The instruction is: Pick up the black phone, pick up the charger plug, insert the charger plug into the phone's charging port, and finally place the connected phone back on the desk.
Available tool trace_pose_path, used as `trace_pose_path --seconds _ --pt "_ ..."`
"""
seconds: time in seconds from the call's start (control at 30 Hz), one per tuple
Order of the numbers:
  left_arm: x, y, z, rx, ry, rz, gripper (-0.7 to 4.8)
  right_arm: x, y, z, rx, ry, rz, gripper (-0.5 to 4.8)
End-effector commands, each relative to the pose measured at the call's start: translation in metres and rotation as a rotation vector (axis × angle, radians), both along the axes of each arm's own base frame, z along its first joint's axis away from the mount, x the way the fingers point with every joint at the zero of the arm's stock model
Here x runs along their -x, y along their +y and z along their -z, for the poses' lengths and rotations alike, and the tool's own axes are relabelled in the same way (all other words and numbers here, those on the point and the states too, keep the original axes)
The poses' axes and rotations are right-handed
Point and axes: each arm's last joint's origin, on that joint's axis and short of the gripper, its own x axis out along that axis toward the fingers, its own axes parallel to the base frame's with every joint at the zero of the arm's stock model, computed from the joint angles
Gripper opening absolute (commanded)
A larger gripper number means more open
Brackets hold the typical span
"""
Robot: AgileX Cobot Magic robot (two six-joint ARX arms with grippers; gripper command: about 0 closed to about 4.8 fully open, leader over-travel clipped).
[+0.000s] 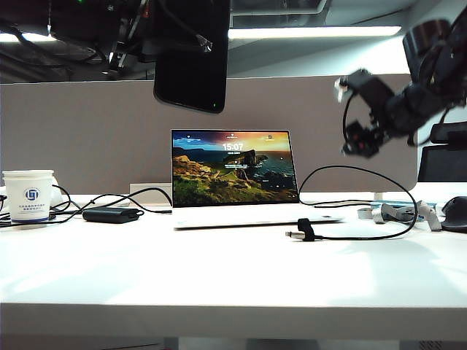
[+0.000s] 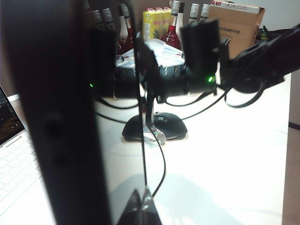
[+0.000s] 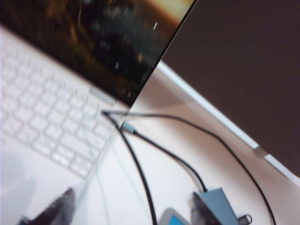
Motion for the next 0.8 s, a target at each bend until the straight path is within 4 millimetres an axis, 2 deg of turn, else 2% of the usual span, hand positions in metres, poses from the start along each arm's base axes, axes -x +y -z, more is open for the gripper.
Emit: trace_pose_path --seconds 0.03,0.13,0.23,0.27,0.37,0.47,0.6,0.8 --pt "0.001 0.000 -0.008 0.022 -0.053 0.009 -0.07 0.007 0.000 -0.028 -0.140 -0.042 0.024 3.15" --pt "0.001 0.000 -0.008 0.023 -0.053 0.010 -0.07 0.016 0.004 -0.048 -0.307 -0.029 0.043 3.07" --pt "0.001 0.000 -0.008 0.023 -0.053 0.010 -0.07 0.027 0.007 -0.066 -0.703 0.099 0.085 2.37" --pt "0.001 0.000 -0.008 0.023 -0.053 0.010 -0.07 0.029 0.008 -0.069 -0.799 0.136 0.095 2.33" --pt "0.001 0.000 -0.009 0.027 -0.063 0.010 -0.07 0.033 0.009 -0.073 -1.067 0.280 0.106 2.34" --pt "0.001 0.000 -0.010 0.030 -0.071 0.011 -0.07 0.034 0.012 -0.066 -1.298 0.510 0.144 2.33" --pt "0.001 0.000 -0.010 0.032 -0.075 0.013 -0.07 0.040 0.018 -0.051 -1.323 0.734 0.200 2.33" --pt "0.001 0.000 -0.011 0.036 -0.085 0.016 -0.07 0.050 0.027 -0.034 -1.284 0.928 0.302 2.34"
